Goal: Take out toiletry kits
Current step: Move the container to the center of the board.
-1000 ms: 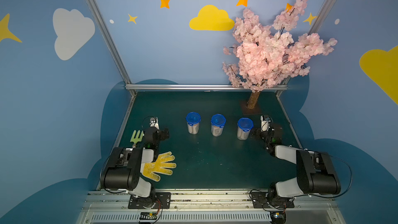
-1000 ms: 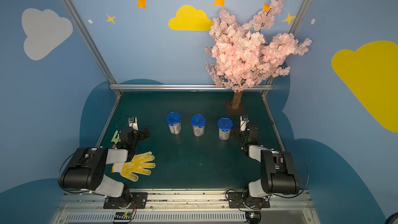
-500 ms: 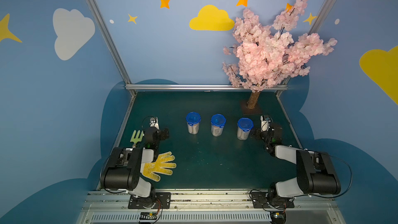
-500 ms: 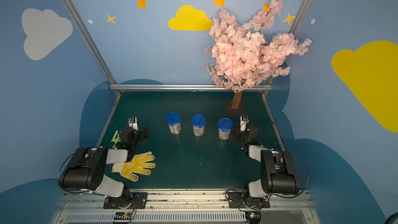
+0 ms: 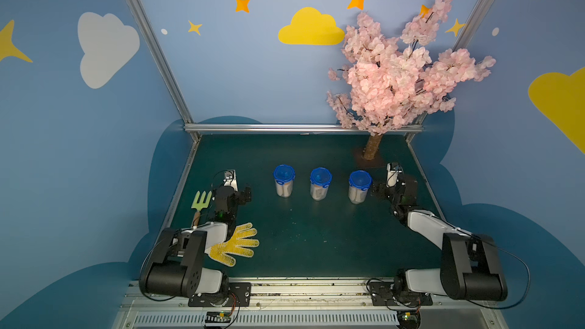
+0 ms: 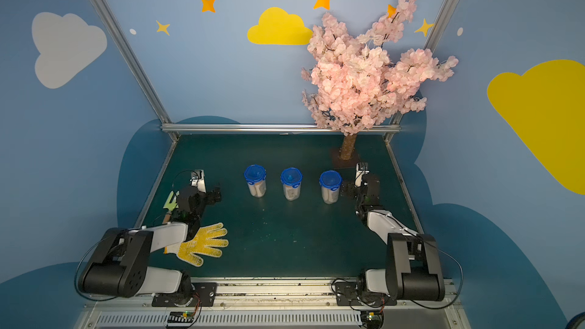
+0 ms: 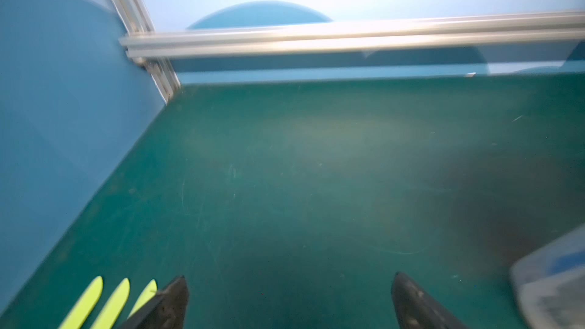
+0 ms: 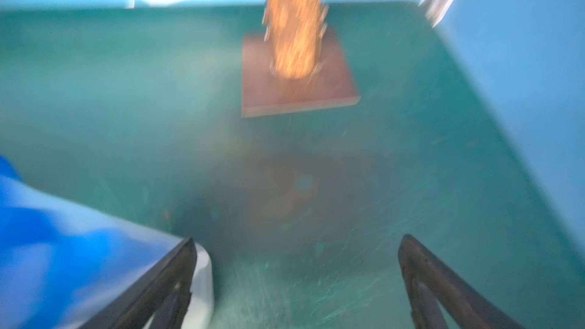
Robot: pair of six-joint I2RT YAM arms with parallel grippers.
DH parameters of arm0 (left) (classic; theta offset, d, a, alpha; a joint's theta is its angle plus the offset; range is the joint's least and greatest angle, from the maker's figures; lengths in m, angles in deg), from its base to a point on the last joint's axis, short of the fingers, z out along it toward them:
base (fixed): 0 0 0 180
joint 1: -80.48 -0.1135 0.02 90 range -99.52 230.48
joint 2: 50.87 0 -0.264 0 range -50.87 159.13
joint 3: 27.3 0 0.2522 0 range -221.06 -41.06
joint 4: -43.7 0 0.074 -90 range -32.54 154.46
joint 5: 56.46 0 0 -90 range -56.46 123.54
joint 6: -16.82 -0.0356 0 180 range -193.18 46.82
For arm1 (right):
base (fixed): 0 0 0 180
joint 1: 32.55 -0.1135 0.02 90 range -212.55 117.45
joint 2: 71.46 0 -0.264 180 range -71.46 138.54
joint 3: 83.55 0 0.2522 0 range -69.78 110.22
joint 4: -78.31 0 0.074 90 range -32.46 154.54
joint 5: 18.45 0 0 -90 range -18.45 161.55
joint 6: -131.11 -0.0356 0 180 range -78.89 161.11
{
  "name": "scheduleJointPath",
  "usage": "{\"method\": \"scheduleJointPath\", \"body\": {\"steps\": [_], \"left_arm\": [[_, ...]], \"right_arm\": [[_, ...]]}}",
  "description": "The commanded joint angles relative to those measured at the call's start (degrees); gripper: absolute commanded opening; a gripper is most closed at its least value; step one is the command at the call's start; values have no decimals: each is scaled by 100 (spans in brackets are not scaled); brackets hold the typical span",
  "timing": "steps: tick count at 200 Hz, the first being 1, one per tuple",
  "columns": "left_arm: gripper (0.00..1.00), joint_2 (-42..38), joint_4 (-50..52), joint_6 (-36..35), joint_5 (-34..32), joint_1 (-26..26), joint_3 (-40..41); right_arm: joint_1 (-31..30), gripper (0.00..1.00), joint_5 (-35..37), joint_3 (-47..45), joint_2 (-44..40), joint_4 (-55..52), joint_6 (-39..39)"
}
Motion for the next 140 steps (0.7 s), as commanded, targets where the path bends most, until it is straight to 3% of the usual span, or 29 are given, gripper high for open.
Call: {"method": "scheduleJointPath", "body": {"steps": [1, 15, 36, 62, 91, 103, 140], "left_arm": [[99, -460, 1096, 317, -815, 39, -442], [99, -694, 1572, 961, -1278, 38, -696], [99, -1082, 3324, 2939, -2261, 37, -1296], [99, -1381, 3010, 2801, -1405, 37, -1276], [99, -2097, 3113, 4106, -1326, -26, -861], [100, -2437, 3616, 4832, -1273, -215, -836], [100, -2777, 3673, 3736, -240, -280, -988]], "right_arm": [[-211, 98, 1290, 231, -460, -1081, -658], [-289, 99, 1551, 256, -849, -1516, -1005], [-447, 99, 1559, 221, -1554, -1945, -1084], [-708, 99, 1768, 356, -2184, -2440, -988], [-907, 98, 1262, 719, -2392, -2865, -788], [-1088, 98, 976, 880, -2366, -3045, -700], [-1910, 93, 646, 1387, -1887, -3187, -624]]}}
